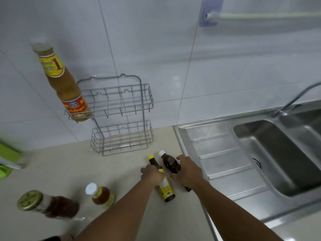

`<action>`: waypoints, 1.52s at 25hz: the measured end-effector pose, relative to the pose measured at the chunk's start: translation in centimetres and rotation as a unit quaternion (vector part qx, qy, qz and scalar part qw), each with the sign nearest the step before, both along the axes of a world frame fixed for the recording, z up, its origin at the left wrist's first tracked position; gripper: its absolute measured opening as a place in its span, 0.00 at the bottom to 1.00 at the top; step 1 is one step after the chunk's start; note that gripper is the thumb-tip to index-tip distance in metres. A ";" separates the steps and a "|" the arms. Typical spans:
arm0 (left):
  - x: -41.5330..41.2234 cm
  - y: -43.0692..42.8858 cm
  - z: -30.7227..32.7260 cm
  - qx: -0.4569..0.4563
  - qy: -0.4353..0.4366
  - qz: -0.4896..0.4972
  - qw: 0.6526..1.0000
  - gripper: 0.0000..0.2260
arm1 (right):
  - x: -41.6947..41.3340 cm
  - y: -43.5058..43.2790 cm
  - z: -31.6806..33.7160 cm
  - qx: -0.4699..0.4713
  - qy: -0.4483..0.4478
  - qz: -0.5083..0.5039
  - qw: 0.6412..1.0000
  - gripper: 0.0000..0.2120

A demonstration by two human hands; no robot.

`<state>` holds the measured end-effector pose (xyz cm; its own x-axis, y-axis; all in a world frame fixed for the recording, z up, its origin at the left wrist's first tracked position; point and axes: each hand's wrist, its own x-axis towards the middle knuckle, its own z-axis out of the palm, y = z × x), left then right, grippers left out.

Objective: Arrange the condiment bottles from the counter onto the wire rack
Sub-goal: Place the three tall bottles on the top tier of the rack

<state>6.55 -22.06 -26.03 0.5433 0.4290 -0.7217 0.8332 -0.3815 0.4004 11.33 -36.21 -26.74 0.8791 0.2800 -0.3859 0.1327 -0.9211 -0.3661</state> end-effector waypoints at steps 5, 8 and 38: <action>0.0 -1.5 -0.7 -0.045 -0.045 0.064 0.996 0.31 | -0.2 -0.9 -0.6 0.031 -0.010 -0.002 0.999 0.18; -0.6 -1.4 1.0 -0.093 -0.135 0.075 0.984 0.25 | -0.9 -1.6 0.7 0.146 0.003 -0.071 0.987 0.13; 0.2 17.0 24.2 0.212 -0.514 0.052 0.830 0.17 | 7.3 18.1 22.2 0.490 -0.086 0.065 0.865 0.23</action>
<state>6.72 -5.02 -1.85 0.7233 0.6085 0.3266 0.1723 -0.6170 0.7679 18.65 -18.06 -4.49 0.8367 0.4993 0.2249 0.3410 -0.1538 -0.9274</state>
